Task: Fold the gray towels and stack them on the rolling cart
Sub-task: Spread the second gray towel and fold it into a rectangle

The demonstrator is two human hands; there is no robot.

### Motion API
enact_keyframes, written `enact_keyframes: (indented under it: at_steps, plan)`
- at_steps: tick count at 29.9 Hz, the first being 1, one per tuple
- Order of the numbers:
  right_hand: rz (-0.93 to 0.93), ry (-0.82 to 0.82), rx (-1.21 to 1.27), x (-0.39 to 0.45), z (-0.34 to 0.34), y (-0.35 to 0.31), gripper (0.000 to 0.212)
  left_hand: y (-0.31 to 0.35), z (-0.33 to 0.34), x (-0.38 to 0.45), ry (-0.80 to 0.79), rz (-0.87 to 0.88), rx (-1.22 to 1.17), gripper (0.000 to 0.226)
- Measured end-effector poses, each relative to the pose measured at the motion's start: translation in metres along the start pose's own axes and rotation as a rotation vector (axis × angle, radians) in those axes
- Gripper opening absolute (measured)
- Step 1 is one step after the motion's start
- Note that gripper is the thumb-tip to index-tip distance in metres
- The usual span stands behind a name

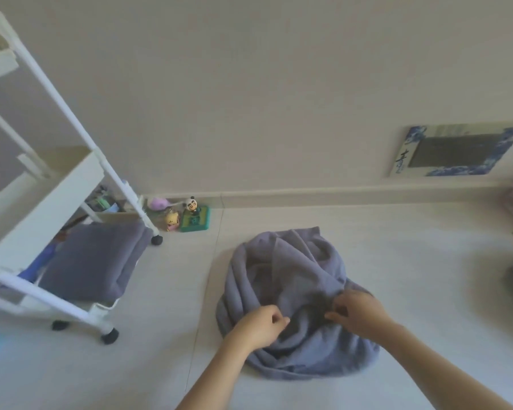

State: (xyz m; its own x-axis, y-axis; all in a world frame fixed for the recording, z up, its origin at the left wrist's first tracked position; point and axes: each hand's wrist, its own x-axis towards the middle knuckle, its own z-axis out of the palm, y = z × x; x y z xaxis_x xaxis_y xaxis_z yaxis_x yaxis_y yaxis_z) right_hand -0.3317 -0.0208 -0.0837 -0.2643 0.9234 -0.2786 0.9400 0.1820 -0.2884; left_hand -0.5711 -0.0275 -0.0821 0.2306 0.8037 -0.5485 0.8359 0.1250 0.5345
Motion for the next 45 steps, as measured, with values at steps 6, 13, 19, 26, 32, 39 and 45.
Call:
enact_keyframes:
  at_steps: [6, 13, 19, 26, 32, 39, 45]
  plan:
    - [-0.103, 0.674, 0.046, 0.014, 0.014, -0.024, 0.026, -0.007, -0.018, 0.008, 0.378, 0.167, -0.043, 0.014]
    - [0.025, 0.478, 0.164, 0.050, 0.006, -0.052, 0.061, -0.011, -0.031, 0.036, 0.631, 0.321, 0.005, 0.026]
    - [0.107, 0.328, 0.189, 0.063, -0.001, -0.060, 0.041, -0.029, -0.041, 0.066, 0.405, 0.030, 0.249, 0.063]
    - [0.359, 0.320, 0.067, 0.037, -0.007, -0.020, 0.035, -0.054, -0.030, 0.077, 0.391, -0.100, 0.266, 0.072]
    - [0.716, 0.442, 0.096, -0.004, -0.020, 0.053, 0.039, -0.056, -0.026, 0.066, 0.620, -0.201, -0.046, 0.034]
    - [0.822, 0.437, -0.056, -0.009, -0.026, 0.060, 0.039, -0.035, -0.019, 0.057, 0.708, -0.209, 0.057, 0.042]
    - [0.358, 0.274, -0.026, 0.005, -0.004, 0.019, 0.050, -0.024, -0.007, 0.054, 0.566, 0.359, 0.355, 0.051]
